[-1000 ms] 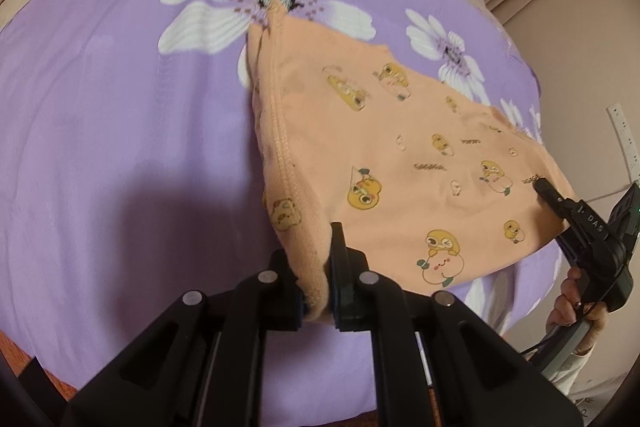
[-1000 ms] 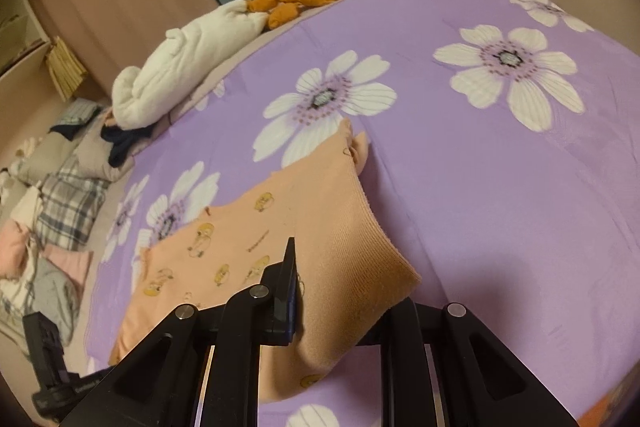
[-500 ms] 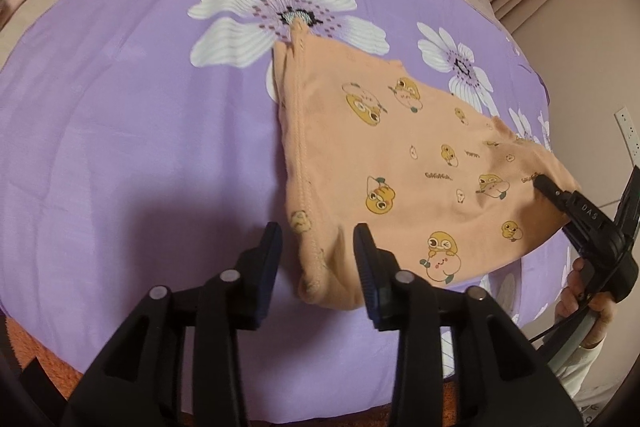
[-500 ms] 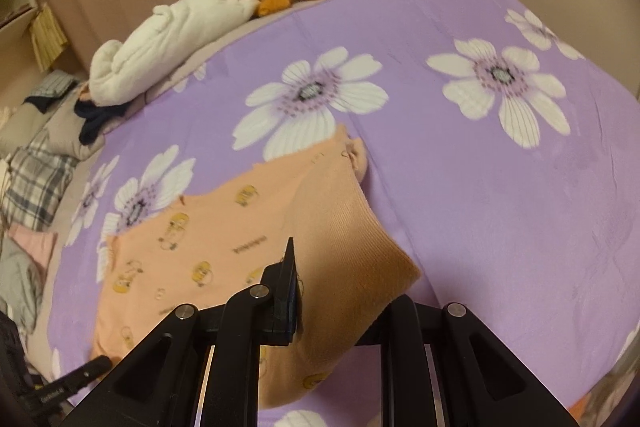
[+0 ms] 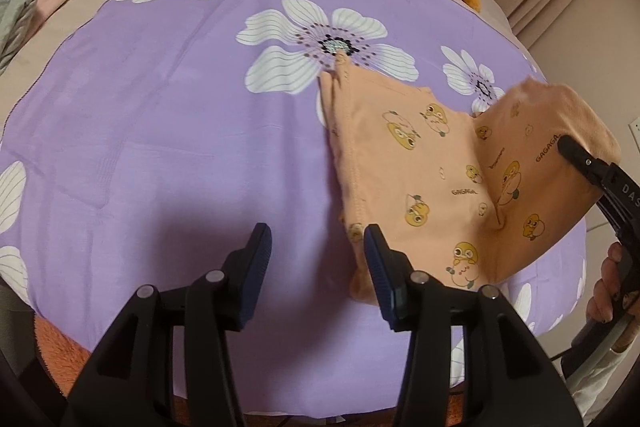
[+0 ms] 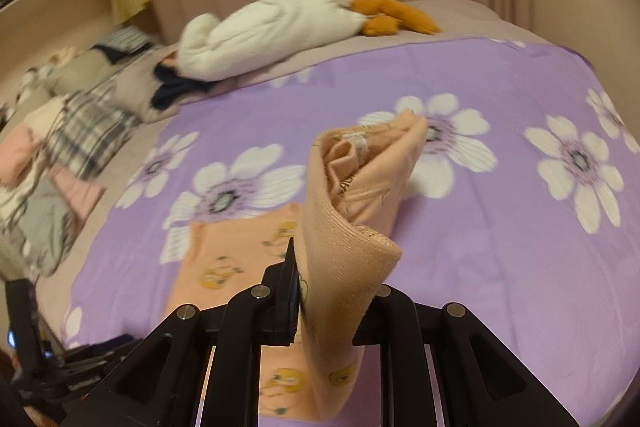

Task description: Fold small clothes

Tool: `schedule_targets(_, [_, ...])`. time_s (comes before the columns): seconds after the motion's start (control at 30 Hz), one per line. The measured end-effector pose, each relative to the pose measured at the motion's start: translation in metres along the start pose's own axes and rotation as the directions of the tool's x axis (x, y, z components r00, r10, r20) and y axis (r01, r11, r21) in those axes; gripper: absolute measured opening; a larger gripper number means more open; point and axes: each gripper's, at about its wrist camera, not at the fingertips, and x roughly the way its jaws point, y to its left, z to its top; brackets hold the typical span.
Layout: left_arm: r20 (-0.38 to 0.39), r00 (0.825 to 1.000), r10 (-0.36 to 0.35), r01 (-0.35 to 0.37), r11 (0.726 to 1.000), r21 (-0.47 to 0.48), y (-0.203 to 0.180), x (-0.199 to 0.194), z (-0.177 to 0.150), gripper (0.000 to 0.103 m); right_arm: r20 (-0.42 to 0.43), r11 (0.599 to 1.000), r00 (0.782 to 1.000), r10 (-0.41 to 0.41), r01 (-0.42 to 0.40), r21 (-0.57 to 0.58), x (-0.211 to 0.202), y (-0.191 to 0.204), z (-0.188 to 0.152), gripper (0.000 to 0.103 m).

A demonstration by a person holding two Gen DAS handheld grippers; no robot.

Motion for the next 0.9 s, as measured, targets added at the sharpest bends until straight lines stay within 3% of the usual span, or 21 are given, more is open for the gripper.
schedule_targets(0.3, [0.001, 1.0, 0.015, -0.015, 1.0, -0.026, 0.013, -0.003, -0.001, 0.048, -0.111, 0.988, 0.991, 0.075, -0.089, -0.123, 0.036, 0.053, -0.021, 0.018])
schedule_targets(0.53, [-0.002, 1.0, 0.016, -0.016, 0.999, -0.042, 0.019, -0.004, -0.002, 0.048, -0.229, 0.974, 0.973, 0.026, -0.077, -0.215, 0.069, 0.079, -0.052, 0.018])
schedule_targets(0.67, [-0.001, 1.0, 0.018, -0.018, 0.999, -0.045, 0.021, -0.005, -0.003, 0.048, -0.265, 0.974, 0.964, 0.027, -0.085, -0.212, 0.078, 0.078, -0.059, 0.018])
schedule_targets(0.77, [0.0, 1.0, 0.016, -0.016, 0.999, -0.048, 0.021, -0.006, -0.002, 0.05, -0.281, 0.984, 0.958, 0.062, -0.106, -0.143, 0.077, 0.068, -0.055, 0.019])
schedule_targets(0.87, [0.005, 1.0, -0.007, 0.007, 0.998, -0.056, 0.021, -0.009, 0.002, 0.055, -0.296, 0.984, 0.948, 0.112, -0.147, -0.099, 0.068, 0.061, -0.054, 0.026])
schedule_targets(0.9, [0.008, 1.0, -0.025, 0.026, 0.998, -0.057, 0.02, -0.011, 0.005, 0.057, -0.303, 0.983, 0.945, 0.126, -0.16, -0.09, 0.067, 0.061, -0.055, 0.034])
